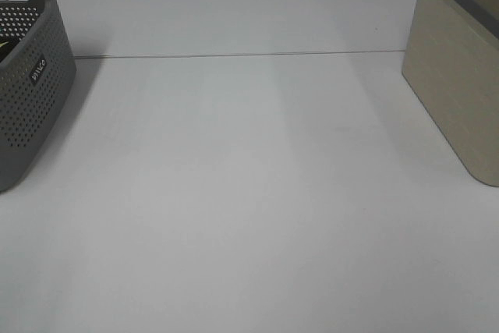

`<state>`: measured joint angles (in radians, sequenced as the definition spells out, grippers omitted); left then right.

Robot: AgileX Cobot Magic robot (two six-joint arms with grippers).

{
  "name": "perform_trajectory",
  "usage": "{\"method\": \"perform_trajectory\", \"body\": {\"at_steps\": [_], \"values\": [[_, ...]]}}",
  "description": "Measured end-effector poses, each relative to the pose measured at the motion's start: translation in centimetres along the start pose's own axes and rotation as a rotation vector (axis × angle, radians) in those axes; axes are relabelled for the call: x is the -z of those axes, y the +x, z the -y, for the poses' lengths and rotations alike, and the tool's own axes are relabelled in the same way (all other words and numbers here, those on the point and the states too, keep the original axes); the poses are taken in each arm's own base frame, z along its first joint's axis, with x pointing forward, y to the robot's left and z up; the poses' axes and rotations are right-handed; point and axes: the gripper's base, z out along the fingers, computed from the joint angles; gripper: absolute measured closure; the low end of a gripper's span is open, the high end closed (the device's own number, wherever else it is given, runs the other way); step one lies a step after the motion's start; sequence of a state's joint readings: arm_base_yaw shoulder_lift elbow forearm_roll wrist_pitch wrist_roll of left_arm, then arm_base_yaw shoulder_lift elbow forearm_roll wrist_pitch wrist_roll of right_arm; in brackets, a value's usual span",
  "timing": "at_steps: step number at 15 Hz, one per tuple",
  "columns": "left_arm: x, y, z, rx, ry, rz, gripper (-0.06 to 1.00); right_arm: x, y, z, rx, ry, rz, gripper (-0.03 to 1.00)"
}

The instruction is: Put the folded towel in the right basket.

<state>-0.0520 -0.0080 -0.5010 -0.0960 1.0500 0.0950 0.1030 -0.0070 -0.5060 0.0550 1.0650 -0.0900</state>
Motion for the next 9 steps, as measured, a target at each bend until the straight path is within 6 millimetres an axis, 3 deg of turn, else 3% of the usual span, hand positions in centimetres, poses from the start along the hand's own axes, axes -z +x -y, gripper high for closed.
{"method": "perform_trajectory", "body": {"at_steps": [9], "values": [[0.00, 0.00, 0.00, 0.000, 0.000, 0.000, -0.03, -0.01, -0.01, -0.01, -0.011, 0.019, -0.001, 0.26]]}}
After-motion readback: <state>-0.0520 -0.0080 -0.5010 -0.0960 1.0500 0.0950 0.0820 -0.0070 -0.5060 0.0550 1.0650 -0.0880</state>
